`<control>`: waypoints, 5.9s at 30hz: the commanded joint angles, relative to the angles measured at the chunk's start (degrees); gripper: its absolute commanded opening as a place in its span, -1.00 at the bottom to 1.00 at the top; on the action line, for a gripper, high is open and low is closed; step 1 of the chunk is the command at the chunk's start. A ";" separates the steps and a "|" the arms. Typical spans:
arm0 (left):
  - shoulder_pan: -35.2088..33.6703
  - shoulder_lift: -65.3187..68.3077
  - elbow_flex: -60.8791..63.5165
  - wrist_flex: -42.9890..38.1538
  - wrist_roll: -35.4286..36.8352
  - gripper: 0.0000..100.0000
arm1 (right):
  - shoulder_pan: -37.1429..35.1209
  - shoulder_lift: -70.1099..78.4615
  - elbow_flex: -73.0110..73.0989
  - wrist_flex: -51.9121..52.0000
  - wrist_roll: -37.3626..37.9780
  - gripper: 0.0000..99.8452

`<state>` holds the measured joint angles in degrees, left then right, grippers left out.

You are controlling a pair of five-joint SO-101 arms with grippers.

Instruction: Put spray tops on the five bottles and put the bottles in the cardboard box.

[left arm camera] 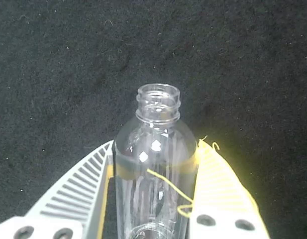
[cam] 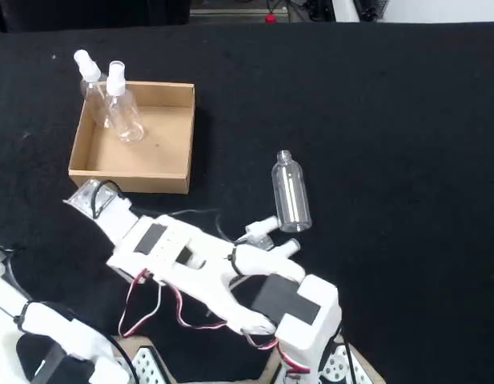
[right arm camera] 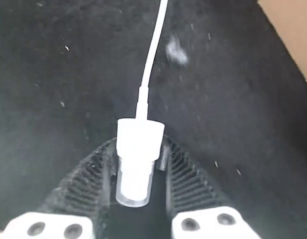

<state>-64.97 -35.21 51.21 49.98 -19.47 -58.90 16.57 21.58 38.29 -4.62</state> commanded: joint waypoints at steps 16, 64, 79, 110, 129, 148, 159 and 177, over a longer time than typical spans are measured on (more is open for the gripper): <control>10.15 -5.89 -4.44 8.79 -0.35 -0.78 | 39.91 -47.60 2.68 37.89 30.24 -0.98; 54.46 -16.70 6.55 7.56 14.68 -0.78 | 84.57 -22.55 -6.11 37.63 41.85 -0.55; 54.46 -16.70 7.16 7.56 12.92 -0.78 | 94.24 -18.59 6.46 16.79 117.19 -0.54; 54.46 -16.70 7.25 7.56 12.92 -0.78 | 84.66 -26.24 29.85 3.16 121.32 -0.55; 54.46 -16.70 7.34 7.65 12.92 -0.78 | 84.57 -26.68 27.91 3.16 110.42 -0.98; 54.46 -16.70 7.34 7.65 12.92 -0.78 | 98.37 -26.68 17.71 5.63 81.58 -0.75; 54.29 -16.70 7.34 7.91 12.84 -0.78 | 84.84 -26.77 6.20 38.42 115.96 -0.41; 54.37 -16.70 7.34 8.00 12.84 -0.78 | 77.01 -26.59 15.25 32.62 133.19 -0.41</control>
<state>-10.37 -51.91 59.30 58.51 -5.93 19.60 -7.69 33.19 78.37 127.96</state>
